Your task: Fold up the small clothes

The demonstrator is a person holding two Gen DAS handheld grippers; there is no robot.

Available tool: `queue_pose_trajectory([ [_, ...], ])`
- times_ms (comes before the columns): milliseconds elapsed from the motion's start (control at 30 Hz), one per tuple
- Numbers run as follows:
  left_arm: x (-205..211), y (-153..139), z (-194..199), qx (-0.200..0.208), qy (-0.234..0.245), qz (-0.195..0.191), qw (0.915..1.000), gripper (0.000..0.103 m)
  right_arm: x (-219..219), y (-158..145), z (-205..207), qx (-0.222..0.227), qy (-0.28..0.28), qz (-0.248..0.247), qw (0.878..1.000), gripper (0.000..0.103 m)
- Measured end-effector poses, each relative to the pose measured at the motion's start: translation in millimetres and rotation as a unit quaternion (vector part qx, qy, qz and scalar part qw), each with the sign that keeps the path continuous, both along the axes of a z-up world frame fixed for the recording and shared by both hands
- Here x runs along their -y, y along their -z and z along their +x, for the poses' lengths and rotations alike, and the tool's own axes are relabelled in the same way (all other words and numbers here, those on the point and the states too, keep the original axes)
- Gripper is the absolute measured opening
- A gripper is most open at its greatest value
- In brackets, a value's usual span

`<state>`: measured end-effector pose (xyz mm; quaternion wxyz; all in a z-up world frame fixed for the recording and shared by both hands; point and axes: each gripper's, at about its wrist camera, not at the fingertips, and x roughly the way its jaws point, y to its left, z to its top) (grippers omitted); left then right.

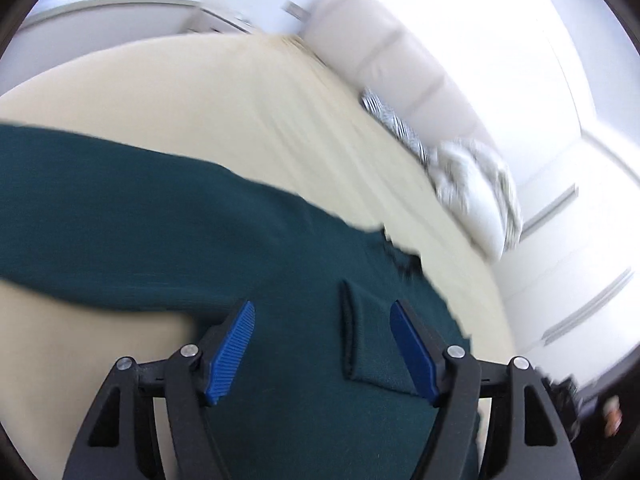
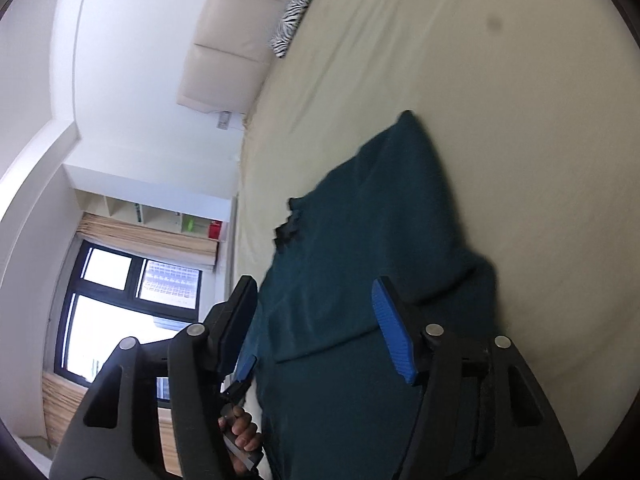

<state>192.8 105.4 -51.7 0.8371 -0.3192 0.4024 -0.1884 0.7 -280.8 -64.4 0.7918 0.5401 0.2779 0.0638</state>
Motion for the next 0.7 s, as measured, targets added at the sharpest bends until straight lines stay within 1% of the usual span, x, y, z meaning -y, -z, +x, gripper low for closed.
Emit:
queue_pose_trajectory([
  [67, -62, 4, -17, -0.013, -0.068, -0.037, 0.9969, 0.074, -33, -14, 7, 0.013, -0.032, -0.010, 0.999, 0.062],
  [100, -84, 7, -23, -0.017, -0.095, -0.048, 0.9942, 0.074, -50, -17, 13, 0.018, -0.046, -0.006, 0.999, 0.062],
  [133, -114, 12, -30, -0.023, -0.130, -0.061, 0.9894, 0.074, -71, -19, 21, 0.022, -0.063, 0.001, 0.998, 0.062],
  [167, -150, 20, -40, -0.033, -0.176, -0.078, 0.9808, 0.074, -88, -20, 29, 0.022, -0.078, 0.004, 0.997, 0.062],
  [200, -174, 28, -46, -0.042, -0.206, -0.092, 0.9734, 0.074, -104, -22, 34, 0.023, -0.092, 0.007, 0.995, 0.062],
  [233, -198, 36, -52, -0.054, -0.237, -0.107, 0.9642, 0.074, -122, -22, 41, 0.023, -0.106, 0.010, 0.994, 0.062],
  [267, -226, 46, -60, -0.068, -0.273, -0.124, 0.9516, 0.073, -138, -21, 47, 0.021, -0.118, 0.015, 0.993, 0.062],
  [333, -256, 54, -70, -0.073, -0.313, -0.143, 0.9360, 0.071, -167, -19, 57, 0.014, -0.141, 0.020, 0.990, 0.062],
  [400, -275, 63, -72, -0.078, -0.334, -0.173, 0.9232, 0.063, -191, -17, 66, 0.009, -0.155, 0.018, 0.988, 0.062],
  [467, -284, 70, -67, -0.086, -0.352, -0.202, 0.9100, 0.063, -212, -12, 74, 0.001, -0.166, 0.027, 0.986, 0.062],
  [533, -286, 73, -53, -0.092, -0.355, -0.204, 0.9076, 0.063, -227, -10, 79, -0.003, -0.169, 0.026, 0.985, 0.062],
  [567, -286, 77, -47, -0.095, -0.360, -0.206, 0.9049, 0.063, -233, -10, 79, -0.005, -0.169, 0.023, 0.985, 0.062],
  [667, -292, 82, -33, -0.101, -0.383, -0.227, 0.8897, 0.063, -243, -6, 82, -0.007, -0.167, 0.029, 0.985, 0.062],
  [700, -296, 83, -30, -0.101, -0.391, -0.229, 0.8856, 0.061, -243, -5, 81, -0.008, -0.165, 0.029, 0.986, 0.062],
])
